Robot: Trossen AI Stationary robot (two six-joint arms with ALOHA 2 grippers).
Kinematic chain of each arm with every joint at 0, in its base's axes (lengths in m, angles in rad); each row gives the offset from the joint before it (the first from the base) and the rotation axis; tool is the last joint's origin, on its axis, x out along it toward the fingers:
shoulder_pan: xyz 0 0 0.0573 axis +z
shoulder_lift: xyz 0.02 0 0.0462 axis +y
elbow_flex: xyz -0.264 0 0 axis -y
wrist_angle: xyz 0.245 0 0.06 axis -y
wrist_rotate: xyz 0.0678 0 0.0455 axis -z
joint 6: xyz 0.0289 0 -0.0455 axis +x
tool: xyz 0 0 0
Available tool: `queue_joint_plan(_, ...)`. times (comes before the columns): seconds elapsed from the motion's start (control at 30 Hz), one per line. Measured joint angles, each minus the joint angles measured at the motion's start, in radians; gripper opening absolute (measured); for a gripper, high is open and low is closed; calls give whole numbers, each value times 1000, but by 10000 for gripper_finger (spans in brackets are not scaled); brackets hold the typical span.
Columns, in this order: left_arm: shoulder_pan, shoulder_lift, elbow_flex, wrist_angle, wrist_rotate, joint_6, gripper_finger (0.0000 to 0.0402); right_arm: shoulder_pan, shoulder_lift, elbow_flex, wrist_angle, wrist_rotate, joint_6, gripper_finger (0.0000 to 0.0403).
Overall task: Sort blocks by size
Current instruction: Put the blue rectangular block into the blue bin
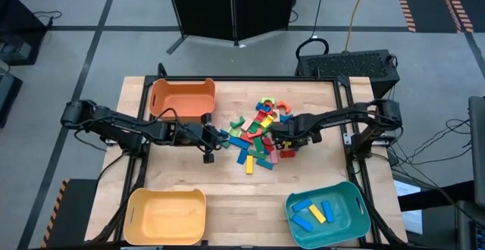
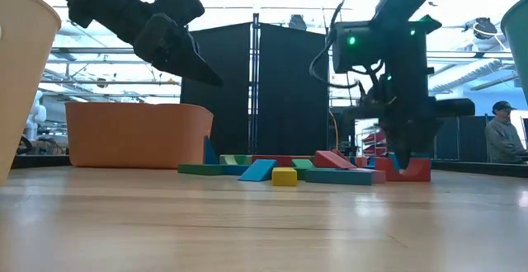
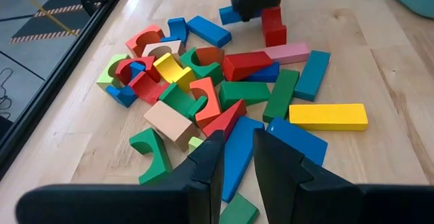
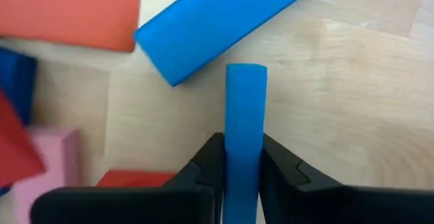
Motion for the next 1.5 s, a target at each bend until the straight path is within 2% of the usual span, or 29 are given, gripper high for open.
queue_joint_plan(0.37,0,0,0,0,0,-2,80,105,-239,0,-57,41,-11,42)
queue_joint_plan(0.7,0,0,0,0,0,-25,80,262,-415,1,-97,84,-11,48)
queue_joint_plan(1.13,0,0,0,0,0,-29,80,511,-448,1,-80,79,14,48)
queue_joint_plan(1.5,0,0,0,0,0,-52,80,698,-448,2,105,79,12,48)
